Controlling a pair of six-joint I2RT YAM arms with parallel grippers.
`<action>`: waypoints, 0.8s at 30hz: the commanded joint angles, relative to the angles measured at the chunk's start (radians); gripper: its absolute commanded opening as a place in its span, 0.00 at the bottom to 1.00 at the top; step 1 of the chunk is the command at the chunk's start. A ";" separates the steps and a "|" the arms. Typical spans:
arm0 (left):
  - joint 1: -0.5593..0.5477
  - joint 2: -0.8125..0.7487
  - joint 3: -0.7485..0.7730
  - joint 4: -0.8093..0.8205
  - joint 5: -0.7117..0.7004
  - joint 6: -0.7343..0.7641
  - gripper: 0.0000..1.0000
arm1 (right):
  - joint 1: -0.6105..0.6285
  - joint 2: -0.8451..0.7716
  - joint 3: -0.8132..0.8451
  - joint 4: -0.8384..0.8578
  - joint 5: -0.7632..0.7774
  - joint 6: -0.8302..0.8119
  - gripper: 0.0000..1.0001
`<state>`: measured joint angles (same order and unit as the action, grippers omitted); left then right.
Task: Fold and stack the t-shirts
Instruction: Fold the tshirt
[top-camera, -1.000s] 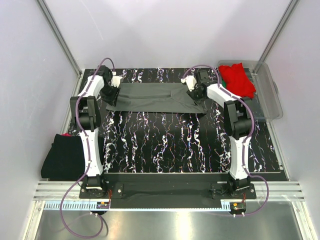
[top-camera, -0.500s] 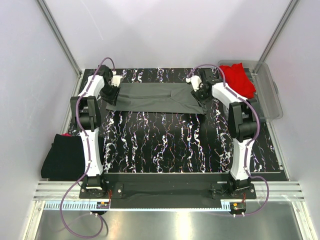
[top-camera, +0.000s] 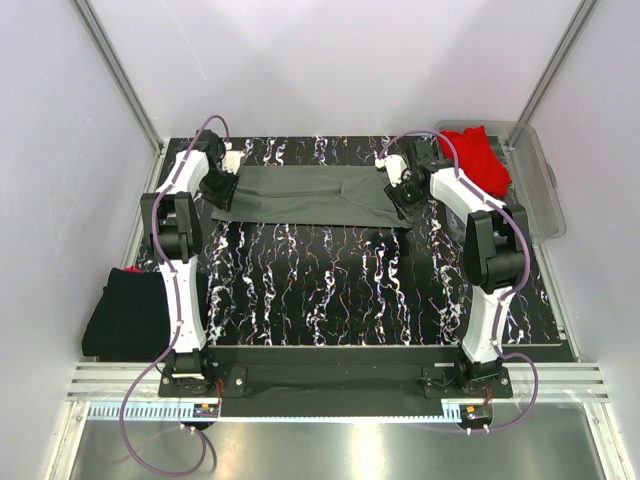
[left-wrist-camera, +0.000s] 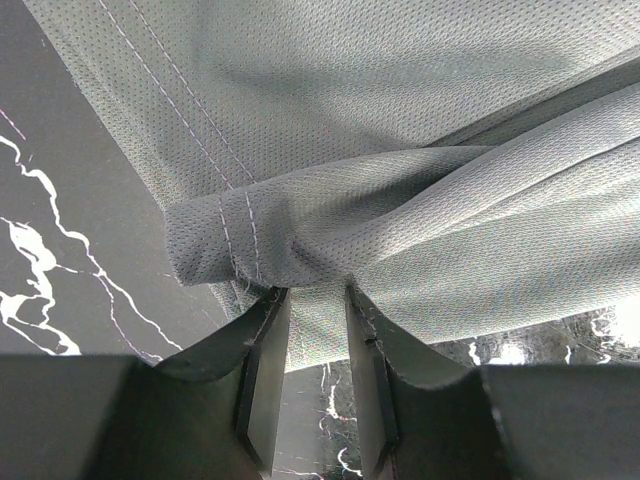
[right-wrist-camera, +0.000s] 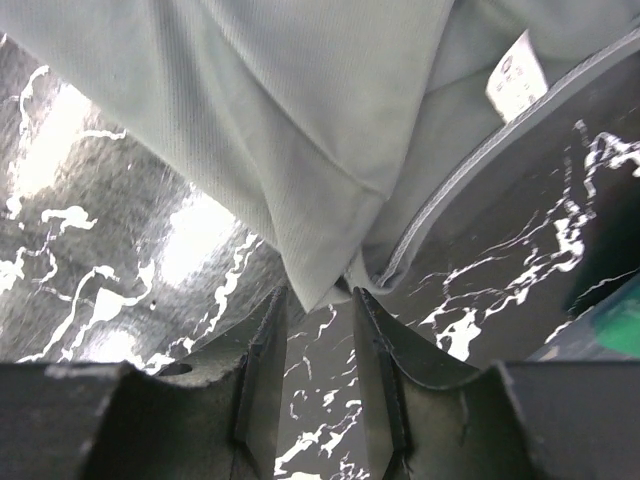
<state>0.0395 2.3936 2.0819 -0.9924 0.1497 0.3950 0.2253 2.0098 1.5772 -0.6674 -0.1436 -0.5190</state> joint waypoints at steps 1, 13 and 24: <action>0.000 0.009 0.012 0.018 -0.024 0.007 0.34 | -0.012 -0.008 0.009 -0.021 -0.040 0.016 0.39; -0.001 0.013 0.012 0.018 -0.030 0.005 0.34 | -0.027 0.047 0.030 -0.052 -0.074 0.008 0.37; -0.003 0.007 0.003 0.018 -0.036 0.008 0.34 | -0.029 0.072 0.072 -0.061 -0.086 -0.010 0.17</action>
<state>0.0387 2.3966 2.0819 -0.9909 0.1406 0.3954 0.2024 2.0884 1.6020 -0.7200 -0.2047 -0.5205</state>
